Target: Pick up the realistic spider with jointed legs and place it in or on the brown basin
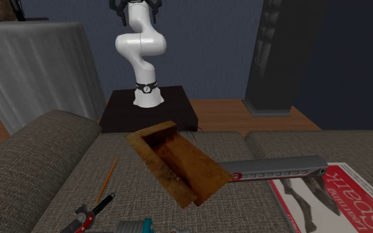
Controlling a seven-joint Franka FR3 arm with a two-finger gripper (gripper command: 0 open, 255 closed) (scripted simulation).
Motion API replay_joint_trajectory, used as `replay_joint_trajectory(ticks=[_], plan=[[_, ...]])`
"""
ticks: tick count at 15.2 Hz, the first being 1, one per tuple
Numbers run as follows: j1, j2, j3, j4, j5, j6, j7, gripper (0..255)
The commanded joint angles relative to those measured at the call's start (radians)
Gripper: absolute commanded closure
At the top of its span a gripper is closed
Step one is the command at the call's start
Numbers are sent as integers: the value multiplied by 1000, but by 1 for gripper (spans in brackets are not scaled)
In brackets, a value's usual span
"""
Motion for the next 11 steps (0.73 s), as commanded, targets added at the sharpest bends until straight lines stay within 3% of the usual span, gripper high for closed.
replay_joint_trajectory(ticks=[1, 11], plan=[[0, 0, 0, 0, 0, 0, 0, 0], [66, 89, 87, -241, 50, 334, -1, 0]])
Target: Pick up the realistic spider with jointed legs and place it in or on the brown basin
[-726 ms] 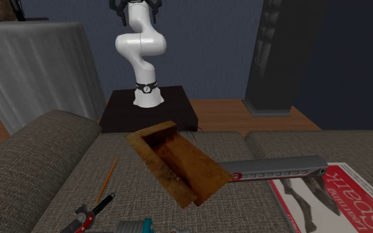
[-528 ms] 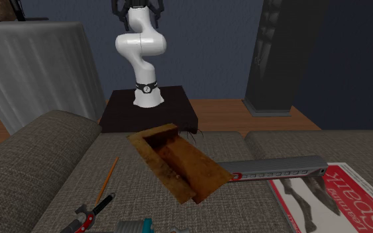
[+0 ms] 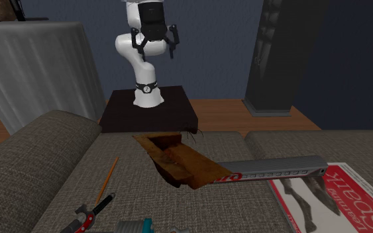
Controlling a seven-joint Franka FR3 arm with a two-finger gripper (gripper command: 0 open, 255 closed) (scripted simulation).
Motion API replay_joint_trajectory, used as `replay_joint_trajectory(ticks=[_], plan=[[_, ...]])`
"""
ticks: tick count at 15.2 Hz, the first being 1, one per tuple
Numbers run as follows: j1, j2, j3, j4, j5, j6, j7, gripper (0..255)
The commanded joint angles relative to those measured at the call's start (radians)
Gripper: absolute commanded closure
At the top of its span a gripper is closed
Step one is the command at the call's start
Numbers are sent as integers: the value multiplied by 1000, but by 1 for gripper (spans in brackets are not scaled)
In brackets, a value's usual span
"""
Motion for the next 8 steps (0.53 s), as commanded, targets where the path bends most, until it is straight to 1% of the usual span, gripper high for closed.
replay_joint_trajectory(ticks=[1, 8], plan=[[15, 37, 21, -31, 11, 72, 3, 0], [62, 210, 89, -120, 41, 337, 7, 0]])
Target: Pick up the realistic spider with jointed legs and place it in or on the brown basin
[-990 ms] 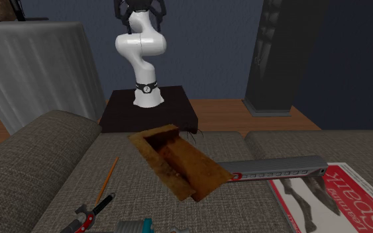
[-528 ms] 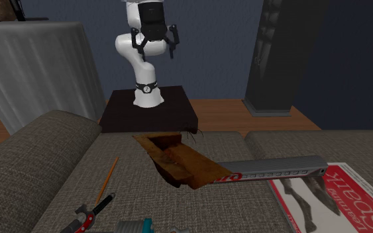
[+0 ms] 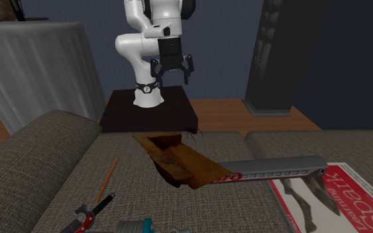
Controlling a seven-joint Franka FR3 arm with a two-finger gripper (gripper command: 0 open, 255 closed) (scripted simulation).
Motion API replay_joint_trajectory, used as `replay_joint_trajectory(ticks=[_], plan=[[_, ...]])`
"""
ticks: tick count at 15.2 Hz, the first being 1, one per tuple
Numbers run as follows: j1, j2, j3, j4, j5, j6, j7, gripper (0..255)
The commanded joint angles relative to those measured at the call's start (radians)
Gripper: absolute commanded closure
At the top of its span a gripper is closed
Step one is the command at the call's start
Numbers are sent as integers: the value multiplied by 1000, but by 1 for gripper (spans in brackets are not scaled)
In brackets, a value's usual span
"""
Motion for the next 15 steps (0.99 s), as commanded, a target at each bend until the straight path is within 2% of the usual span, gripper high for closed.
replay_joint_trajectory(ticks=[1, 7, 10, 12, 15], plan=[[8, 64, 15, -15, 3, 83, -5, 0], [30, 286, 78, -26, -9, 318, 18, 0], [31, 413, 108, -12, -50, 430, 51, 0], [32, 501, 123, 5, -103, 500, 90, 0], [33, 543, 119, 8, -131, 536, 111, 0]])
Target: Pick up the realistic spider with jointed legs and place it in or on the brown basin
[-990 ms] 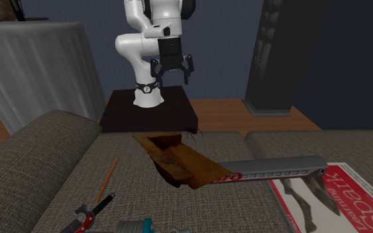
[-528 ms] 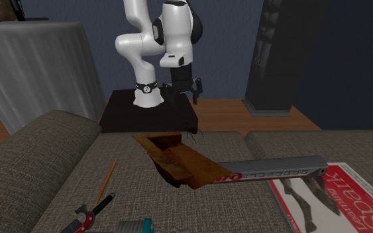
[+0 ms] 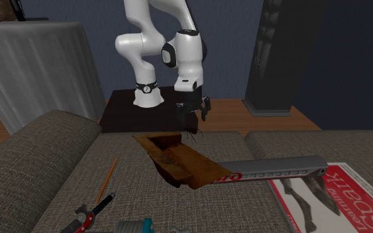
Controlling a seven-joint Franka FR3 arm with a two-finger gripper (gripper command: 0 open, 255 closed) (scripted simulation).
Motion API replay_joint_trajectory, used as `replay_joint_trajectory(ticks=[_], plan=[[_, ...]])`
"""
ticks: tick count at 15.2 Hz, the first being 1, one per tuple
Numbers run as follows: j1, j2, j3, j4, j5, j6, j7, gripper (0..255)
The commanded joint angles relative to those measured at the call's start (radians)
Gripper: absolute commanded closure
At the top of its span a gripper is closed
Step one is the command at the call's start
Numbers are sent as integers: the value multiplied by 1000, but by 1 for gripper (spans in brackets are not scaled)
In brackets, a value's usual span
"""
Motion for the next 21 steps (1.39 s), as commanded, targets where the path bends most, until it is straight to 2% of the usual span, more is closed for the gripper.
replay_joint_trajectory(ticks=[1, 5, 13, 14, 21], plan=[[0, 38, -4, 4, -26, 34, 17, 0], [10, 120, -26, 15, -95, 101, 68, 0], [11, 120, -28, 15, -95, 101, 67, 0], [11, 120, -28, 15, -95, 101, 67, 255], [11, 121, -28, 17, -96, 101, 67, 255]])
